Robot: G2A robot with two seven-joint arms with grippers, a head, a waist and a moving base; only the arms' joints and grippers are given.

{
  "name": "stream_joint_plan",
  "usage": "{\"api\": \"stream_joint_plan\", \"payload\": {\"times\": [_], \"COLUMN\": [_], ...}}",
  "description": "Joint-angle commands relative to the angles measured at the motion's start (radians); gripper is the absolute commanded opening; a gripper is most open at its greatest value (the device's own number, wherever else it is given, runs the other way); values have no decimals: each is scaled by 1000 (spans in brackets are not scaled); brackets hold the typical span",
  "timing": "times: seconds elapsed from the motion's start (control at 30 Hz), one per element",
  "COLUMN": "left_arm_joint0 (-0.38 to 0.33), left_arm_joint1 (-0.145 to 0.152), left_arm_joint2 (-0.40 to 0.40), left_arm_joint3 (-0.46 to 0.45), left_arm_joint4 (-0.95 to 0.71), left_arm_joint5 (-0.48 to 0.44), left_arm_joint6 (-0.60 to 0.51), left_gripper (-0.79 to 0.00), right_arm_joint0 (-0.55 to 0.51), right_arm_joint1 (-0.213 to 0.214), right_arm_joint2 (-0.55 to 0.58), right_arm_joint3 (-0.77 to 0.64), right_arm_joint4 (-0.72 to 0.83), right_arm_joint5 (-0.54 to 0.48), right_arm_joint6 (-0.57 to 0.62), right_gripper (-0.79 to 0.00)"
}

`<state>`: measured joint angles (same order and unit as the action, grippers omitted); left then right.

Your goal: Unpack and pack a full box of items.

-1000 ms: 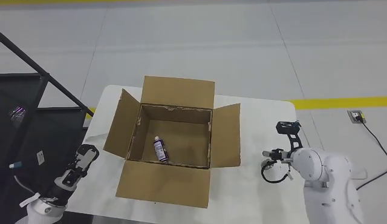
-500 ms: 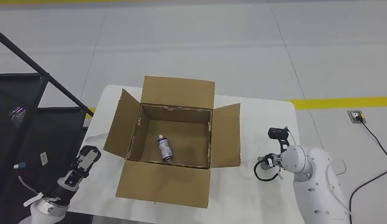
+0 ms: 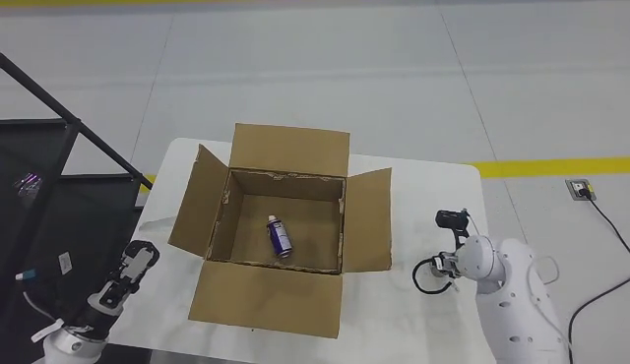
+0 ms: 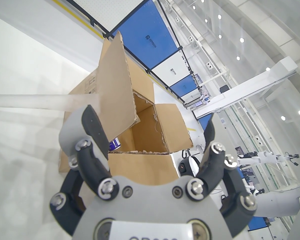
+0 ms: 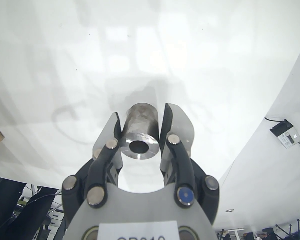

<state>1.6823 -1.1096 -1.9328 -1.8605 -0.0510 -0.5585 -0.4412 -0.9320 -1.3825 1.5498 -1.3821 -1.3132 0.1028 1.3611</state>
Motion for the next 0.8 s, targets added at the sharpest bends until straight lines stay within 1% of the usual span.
{"api": "stream_joint_plan", "payload": {"times": [0.0,0.13,0.3,0.43,0.5,0.57,0.63,0.7,0.77], "left_arm_joint0": [4,11,17,21,25,30,38,47,57], "left_arm_joint1": [0,0,0,0,0,-1,-2,-3,-4], "left_arm_joint2": [-4,-11,-18,-20,-21,-22,-26,-32,-38], "left_arm_joint3": [-2,-8,-17,-22,-21,-18,-13,-8,-1], "left_arm_joint4": [0,-3,-3,-3,-3,-5,-12,-19,-28], "left_arm_joint5": [-1,-1,-1,-4,-7,-11,-16,-22,-26], "left_arm_joint6": [1,2,4,2,4,8,16,24,31], "left_gripper": [0,0,0,0,0,0,0,0,0], "right_arm_joint0": [-2,-14,-19,22,55,98,147,204,261], "right_arm_joint1": [2,5,7,0,-7,-15,-25,-38,-55], "right_arm_joint2": [1,3,-21,-101,-162,-231,-318,-410,-501], "right_arm_joint3": [-18,-124,-366,-539,-595,-611,-583,-518,-424], "right_arm_joint4": [6,26,17,-7,16,16,30,49,71], "right_arm_joint5": [-2,-8,5,21,33,35,30,25,19], "right_arm_joint6": [-2,2,-19,-84,-126,-159,-168,-167,-161], "right_gripper": [-785,-785,-785,-785,-785,-785,-785,-785,-785]}}
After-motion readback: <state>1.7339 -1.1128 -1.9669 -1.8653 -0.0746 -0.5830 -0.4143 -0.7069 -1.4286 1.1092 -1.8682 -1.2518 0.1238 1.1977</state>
